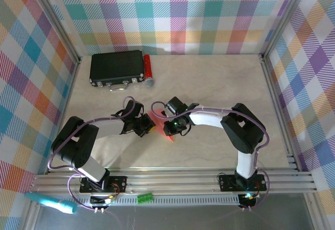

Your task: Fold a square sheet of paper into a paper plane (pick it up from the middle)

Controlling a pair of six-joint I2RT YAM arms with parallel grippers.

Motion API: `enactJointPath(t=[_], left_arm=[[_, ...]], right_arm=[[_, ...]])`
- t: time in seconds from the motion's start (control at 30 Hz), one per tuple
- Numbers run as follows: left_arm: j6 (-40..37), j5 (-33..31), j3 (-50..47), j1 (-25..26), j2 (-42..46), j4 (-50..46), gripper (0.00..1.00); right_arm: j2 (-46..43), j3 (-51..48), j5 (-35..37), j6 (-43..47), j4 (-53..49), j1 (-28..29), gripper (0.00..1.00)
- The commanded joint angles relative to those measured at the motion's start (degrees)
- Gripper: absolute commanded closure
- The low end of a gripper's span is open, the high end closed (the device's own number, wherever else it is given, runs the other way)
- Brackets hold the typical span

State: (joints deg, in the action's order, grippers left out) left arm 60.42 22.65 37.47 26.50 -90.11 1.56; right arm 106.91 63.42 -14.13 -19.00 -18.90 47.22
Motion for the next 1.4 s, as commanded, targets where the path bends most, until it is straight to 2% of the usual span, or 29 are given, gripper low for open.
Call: enactJointPath(t=[0.0,0.33,0.53,0.83,1.37], left_arm=[[-0.66,-0.75,1.02,0.48,1.82,-1.56,0.92],[-1.27,-2.0,0.59,0.48,4.64,-2.68,0.92],[-0.35,-0.31,-1.08,0.48,5.29,1.34,0.9],[-0.13,3.61,-1.11,2.04,2.26,7.74,0.78],[-2.94,5.85,0.06,3.38,-2.78,11.17,0.61]], right_arm=[[-0.72,-1.39,-3.01,0.98,1.75,-0.16,0.88],[-1.19,-3.86,-9.34,0.72,5.92,-2.06,0.89],[-0.52,-5.91,-15.84,-1.17,10.78,-4.53,0.9],[0.64,-7.9,-22.22,-3.09,15.37,-7.82,0.91],[2.08,-7.43,-23.04,-1.61,13.74,-9.17,0.91]])
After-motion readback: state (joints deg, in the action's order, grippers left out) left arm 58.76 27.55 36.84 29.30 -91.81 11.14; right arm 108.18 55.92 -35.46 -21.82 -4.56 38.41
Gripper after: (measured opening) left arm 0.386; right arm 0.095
